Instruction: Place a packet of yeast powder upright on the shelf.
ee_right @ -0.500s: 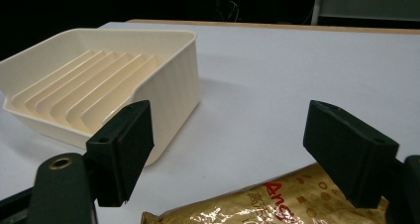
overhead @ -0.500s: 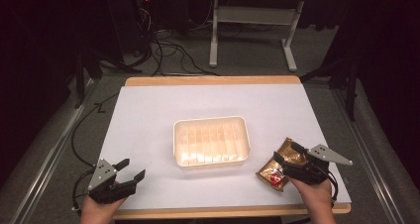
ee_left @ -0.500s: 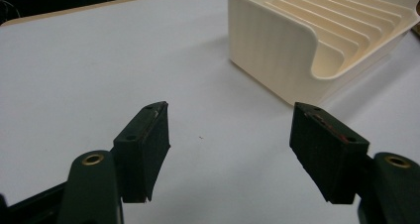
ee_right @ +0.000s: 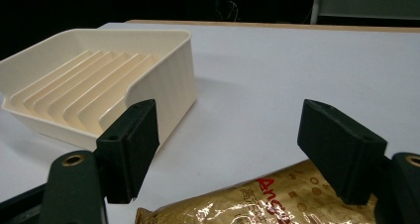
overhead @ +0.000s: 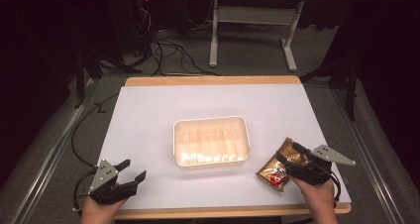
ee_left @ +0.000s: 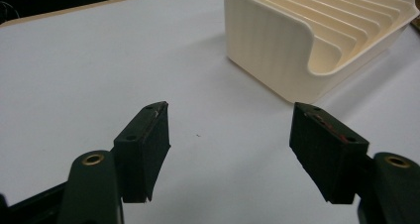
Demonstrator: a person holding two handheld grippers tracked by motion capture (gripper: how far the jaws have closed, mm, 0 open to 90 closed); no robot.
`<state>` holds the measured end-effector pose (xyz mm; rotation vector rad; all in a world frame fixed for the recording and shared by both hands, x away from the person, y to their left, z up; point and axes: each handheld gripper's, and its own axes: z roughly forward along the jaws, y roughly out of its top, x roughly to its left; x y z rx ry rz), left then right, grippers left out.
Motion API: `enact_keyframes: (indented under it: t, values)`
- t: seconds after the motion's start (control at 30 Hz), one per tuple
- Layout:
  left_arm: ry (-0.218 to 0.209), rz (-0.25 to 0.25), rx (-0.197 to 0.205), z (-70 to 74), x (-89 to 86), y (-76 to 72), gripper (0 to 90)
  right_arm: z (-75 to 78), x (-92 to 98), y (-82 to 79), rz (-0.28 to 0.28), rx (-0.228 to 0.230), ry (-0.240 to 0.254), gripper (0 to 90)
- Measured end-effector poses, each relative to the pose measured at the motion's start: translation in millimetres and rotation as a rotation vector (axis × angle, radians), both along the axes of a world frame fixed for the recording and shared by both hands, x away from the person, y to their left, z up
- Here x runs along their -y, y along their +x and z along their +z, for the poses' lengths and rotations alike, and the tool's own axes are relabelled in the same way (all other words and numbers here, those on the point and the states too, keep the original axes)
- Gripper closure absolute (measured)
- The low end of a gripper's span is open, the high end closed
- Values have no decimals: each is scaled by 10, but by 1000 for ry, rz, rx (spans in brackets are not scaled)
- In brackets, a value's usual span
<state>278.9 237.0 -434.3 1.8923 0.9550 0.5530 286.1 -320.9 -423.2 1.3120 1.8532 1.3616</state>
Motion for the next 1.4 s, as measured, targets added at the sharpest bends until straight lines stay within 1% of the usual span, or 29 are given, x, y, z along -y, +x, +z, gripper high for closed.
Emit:
enact_keyframes:
  t: [0.33,0.53,0.63,0.8,1.0,1.13,1.4]
  values:
    - [-4,-2,3,1,2,-6,329,-1,14,-5,-5,-14,6,293]
    - [-7,-5,2,5,6,-4,351,-5,30,-10,-14,-21,8,311]
    - [-7,-3,5,10,17,1,377,-11,50,-24,-21,-28,12,316]
    - [-5,-11,9,11,64,23,407,-30,138,-55,-42,-39,21,328]
    - [4,-24,16,7,99,36,420,-77,290,-76,-87,-60,46,337]
    - [5,-26,25,5,116,37,421,-98,378,-90,-107,-75,87,339]
    - [22,-29,13,1,130,50,394,-133,535,-90,-152,-81,94,343]
